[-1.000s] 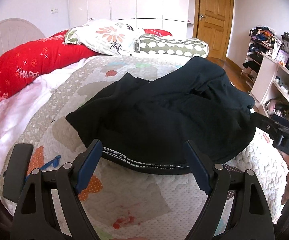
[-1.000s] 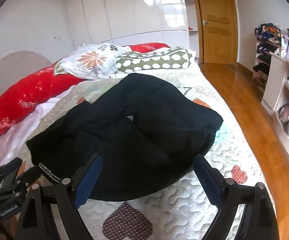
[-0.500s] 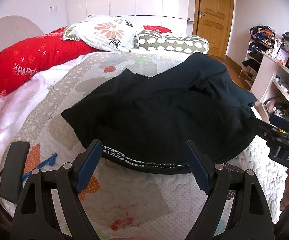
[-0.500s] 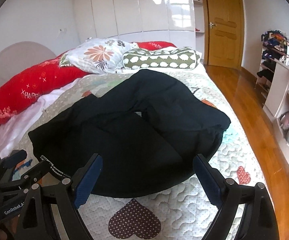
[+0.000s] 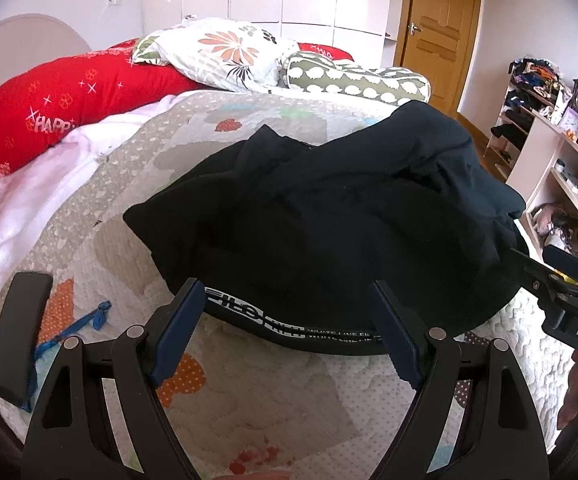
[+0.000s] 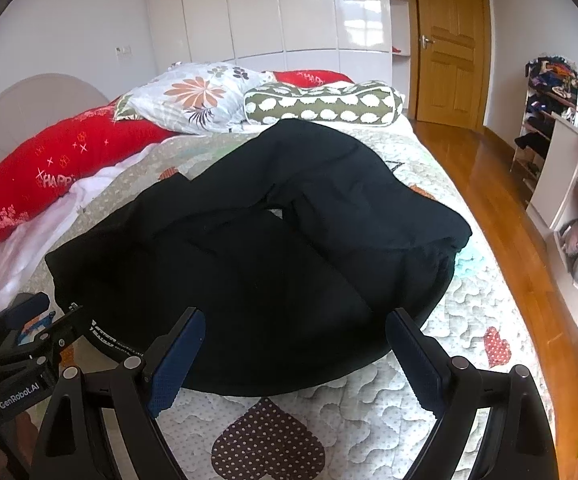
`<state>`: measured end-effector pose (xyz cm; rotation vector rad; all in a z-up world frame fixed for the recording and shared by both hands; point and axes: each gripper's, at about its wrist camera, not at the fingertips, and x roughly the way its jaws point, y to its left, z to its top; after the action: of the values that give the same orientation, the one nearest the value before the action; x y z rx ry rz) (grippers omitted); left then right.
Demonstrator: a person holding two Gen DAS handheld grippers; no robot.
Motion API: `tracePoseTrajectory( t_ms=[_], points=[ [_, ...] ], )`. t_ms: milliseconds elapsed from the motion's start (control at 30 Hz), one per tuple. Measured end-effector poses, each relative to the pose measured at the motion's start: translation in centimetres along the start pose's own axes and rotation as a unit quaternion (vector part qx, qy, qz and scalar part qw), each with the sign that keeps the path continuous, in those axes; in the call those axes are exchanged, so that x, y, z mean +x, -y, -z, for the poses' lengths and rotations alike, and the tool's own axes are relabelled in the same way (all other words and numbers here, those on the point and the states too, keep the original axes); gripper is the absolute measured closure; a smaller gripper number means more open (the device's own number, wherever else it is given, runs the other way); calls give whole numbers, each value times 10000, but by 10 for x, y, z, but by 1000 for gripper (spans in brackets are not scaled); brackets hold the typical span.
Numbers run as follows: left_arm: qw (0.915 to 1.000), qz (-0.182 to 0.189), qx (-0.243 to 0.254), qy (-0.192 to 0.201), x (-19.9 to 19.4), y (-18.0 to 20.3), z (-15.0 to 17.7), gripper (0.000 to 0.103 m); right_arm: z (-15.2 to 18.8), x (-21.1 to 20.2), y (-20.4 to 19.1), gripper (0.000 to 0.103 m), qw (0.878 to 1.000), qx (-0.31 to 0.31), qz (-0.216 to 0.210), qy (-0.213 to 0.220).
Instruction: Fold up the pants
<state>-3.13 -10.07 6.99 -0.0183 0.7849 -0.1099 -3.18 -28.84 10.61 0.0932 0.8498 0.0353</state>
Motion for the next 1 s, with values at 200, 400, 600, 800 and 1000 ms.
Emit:
tracePoseTrajectory(
  t_ms=[200, 400, 600, 800, 1000],
  points=[
    [10000, 52, -68, -39, 3, -5, 2, 19, 1, 1, -5, 12, 10000, -19, -84, -4],
    [9998, 187, -72, -6, 1, -16, 4, 19, 4, 2, -7, 12, 9999, -54, -92, -37],
    [9971, 423, -619, -134, 3, -65, 7, 19, 9, 4, 6, 12, 9999, -79, -1, -120],
    [9915, 619, -1051, -461, 31, -91, 0, 19, 14, 12, 38, 12, 9994, 191, 89, -266],
    [9858, 722, -1349, -690, 65, -95, -9, 19, 27, 23, 73, 12, 9958, 775, -79, -479]
  ],
)
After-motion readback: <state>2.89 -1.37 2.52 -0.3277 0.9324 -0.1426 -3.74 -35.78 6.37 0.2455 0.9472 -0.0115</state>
